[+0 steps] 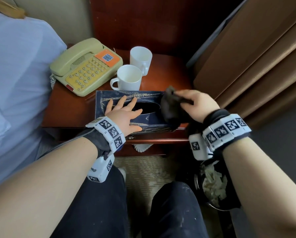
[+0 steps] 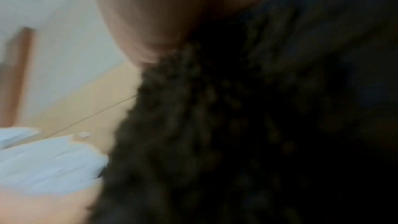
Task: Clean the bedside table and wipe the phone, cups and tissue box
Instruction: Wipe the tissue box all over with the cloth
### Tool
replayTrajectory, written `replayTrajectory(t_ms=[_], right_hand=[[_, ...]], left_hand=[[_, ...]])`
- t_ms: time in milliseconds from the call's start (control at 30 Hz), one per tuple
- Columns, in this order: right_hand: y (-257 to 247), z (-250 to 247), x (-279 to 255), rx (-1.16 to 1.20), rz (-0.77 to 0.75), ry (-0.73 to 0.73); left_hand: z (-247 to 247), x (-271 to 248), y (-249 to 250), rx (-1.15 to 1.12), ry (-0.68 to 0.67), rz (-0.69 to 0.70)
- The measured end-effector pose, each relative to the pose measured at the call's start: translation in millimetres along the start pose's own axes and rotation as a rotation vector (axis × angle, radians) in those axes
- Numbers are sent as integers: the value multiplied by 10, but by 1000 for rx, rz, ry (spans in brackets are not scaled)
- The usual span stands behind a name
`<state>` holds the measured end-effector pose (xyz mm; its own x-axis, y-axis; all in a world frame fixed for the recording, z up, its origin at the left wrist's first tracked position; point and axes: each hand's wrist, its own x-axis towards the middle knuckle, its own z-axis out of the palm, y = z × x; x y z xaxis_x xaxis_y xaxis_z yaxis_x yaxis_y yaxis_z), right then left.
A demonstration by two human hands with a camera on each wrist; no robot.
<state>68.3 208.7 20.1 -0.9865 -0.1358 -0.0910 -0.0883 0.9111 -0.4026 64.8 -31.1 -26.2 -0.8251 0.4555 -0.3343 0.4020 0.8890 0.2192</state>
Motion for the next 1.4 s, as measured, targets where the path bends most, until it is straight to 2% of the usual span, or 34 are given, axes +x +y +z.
replayTrajectory(t_ms=[33,67,133,233,367,400,467,533,667,733,800,833,900,967,1033,1100,1167,1200,1300,1400], right_hand=[[31,28,117,-13,69,53],[39,83,201,-58,116,31],[76,260,278,-135,133,-59],[168,361,350,-158,149,-75],[228,116,521,-178,436,-124],[172,103,529,-208,415,-92],[-16,183,525,-271,225,-51],[-151,307,492,-265,80,-131],[-92,231,472,-299,195,-200],[-85,69,435,-431,321,-229],[-112,-52,411,-462,460,-256],[-113,-45,406,-420,465,-241],[-136,47,398,-353,320,-153],[-182,157,377,-345,169,-4],[-274,216,367,-307,88,93],[-323,274,392,-283,29,42],[-324,337,391,-320,45,-114],[-306,357,386,-321,71,-140],[-287,347,427,-283,171,-121],[-352,324,503,-297,271,-191]], left_hand=[[-3,-1,-3,1,-1,-2],[-7,-3,-1,0,-5,-2],[-15,-9,8,-3,-11,0],[-25,-3,5,-1,-5,-2],[-10,-11,13,0,-9,0],[-9,-6,9,1,-6,0],[-7,-1,-3,-5,-1,-1],[-2,1,-3,-14,0,-3],[-2,4,-12,-25,-1,-2],[2,4,-13,-31,0,0],[2,3,-12,-32,5,0],[3,2,-12,-34,6,3],[9,3,-13,-50,15,5],[15,6,-15,-59,20,7],[17,8,-15,-63,20,9],[17,8,-21,-70,21,7],[17,5,-12,-76,21,5],[10,1,-4,-80,22,6],[-33,-19,-47,-90,39,-2],[-35,-114,-261,-59,73,-140]])
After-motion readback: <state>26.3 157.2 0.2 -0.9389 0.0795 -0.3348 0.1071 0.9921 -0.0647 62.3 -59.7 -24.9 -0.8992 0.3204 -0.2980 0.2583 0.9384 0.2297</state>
